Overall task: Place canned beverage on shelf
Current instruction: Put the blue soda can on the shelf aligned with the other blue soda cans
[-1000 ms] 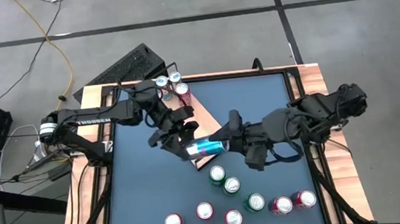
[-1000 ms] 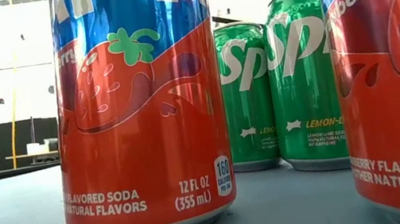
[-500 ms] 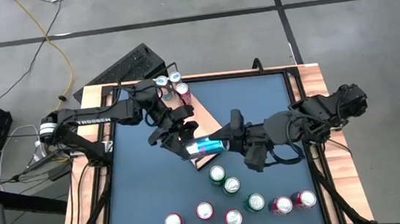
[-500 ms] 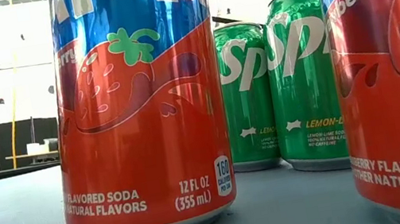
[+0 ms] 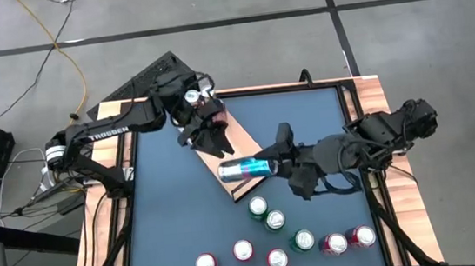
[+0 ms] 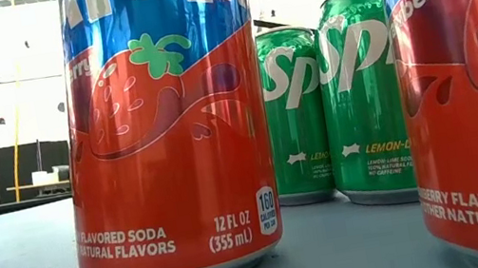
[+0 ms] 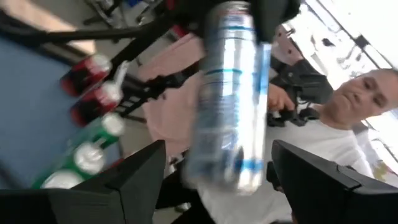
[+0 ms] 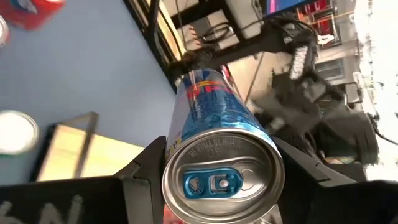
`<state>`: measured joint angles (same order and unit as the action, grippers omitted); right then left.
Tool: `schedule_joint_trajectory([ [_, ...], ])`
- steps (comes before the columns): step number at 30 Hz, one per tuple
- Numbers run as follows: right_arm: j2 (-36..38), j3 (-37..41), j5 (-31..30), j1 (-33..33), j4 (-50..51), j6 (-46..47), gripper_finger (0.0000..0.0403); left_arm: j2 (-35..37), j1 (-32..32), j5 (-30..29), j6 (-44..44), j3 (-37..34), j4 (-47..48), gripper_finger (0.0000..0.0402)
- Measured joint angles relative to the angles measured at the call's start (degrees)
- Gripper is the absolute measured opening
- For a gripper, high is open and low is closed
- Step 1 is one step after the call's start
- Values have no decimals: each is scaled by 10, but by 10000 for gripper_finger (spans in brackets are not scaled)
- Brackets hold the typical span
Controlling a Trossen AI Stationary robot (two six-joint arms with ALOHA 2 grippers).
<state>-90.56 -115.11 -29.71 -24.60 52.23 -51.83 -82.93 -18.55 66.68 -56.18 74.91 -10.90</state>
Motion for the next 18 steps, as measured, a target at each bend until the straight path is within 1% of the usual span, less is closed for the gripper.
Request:
schedule_joint_trajectory([
  [4, 0, 0, 2, 4, 25, 43, 205, -1, -34, 4, 63, 0, 97, 278],
  [7, 0, 0, 1, 21, 53, 71, 205, -1, -58, 3, 92, 0, 134, 278],
  [10, 0, 0, 8, 48, 86, 105, 205, 0, -78, 2, 99, 0, 146, 279],
  [14, -1, 0, 59, 100, 130, 148, 205, 15, -97, 1, 105, 0, 145, 279],
  [18, -7, 0, 101, 161, 162, 163, 205, 37, -107, -20, 125, 0, 145, 279],
])
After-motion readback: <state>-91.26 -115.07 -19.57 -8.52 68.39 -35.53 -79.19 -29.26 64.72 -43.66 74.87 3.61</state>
